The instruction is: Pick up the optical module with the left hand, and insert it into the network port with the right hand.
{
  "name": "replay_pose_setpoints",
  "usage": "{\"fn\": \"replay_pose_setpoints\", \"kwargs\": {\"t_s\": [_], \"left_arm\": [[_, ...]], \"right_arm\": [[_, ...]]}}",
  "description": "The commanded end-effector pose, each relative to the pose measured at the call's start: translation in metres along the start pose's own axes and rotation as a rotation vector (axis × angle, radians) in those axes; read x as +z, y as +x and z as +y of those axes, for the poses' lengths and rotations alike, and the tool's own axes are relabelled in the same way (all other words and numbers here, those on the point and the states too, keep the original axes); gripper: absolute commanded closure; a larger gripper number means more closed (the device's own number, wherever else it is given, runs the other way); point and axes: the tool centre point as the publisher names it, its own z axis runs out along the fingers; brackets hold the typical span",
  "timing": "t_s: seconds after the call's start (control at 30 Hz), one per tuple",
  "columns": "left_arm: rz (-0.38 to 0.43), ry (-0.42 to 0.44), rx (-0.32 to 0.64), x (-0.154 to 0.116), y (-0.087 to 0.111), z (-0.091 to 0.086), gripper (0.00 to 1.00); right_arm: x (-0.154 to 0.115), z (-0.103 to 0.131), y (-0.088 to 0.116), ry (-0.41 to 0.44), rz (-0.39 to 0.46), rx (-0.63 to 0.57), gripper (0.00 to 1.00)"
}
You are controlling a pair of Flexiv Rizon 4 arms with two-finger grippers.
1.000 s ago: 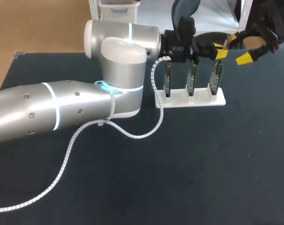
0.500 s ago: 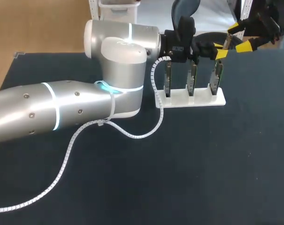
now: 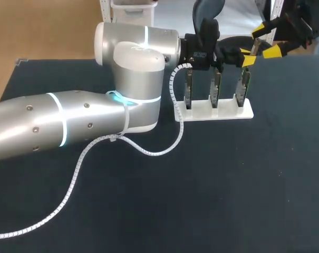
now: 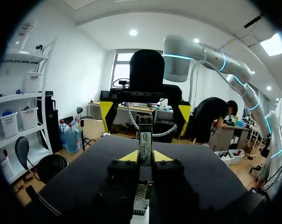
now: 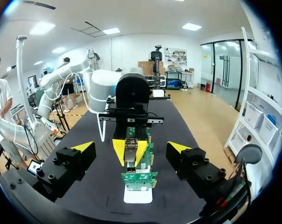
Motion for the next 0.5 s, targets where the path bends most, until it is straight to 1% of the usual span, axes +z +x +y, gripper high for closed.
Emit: {"fn": "replay_pose_setpoints", "kwargs": {"t_s": [0.03, 0.23, 0.5], "left_arm": [[0.001, 0.001, 0.000, 0.0013, 0.0000, 0.0015, 1.00], [0.001, 0.001, 0.000, 0.0013, 0.0000, 0.0015, 1.00], [0.001, 0.001, 0.000, 0.0013, 0.0000, 0.0015, 1.00]], "right_arm": [[0.0006, -0.0033, -0.0021, -0.007, -0.001, -0.005, 0.00], [0.0040, -0.0016, -0.0070, -0.017, -0.007, -0.014, 0.00], [0.0046, -0.0017, -0.0078, -0.024, -0.004, -0.016, 0.00]]}}
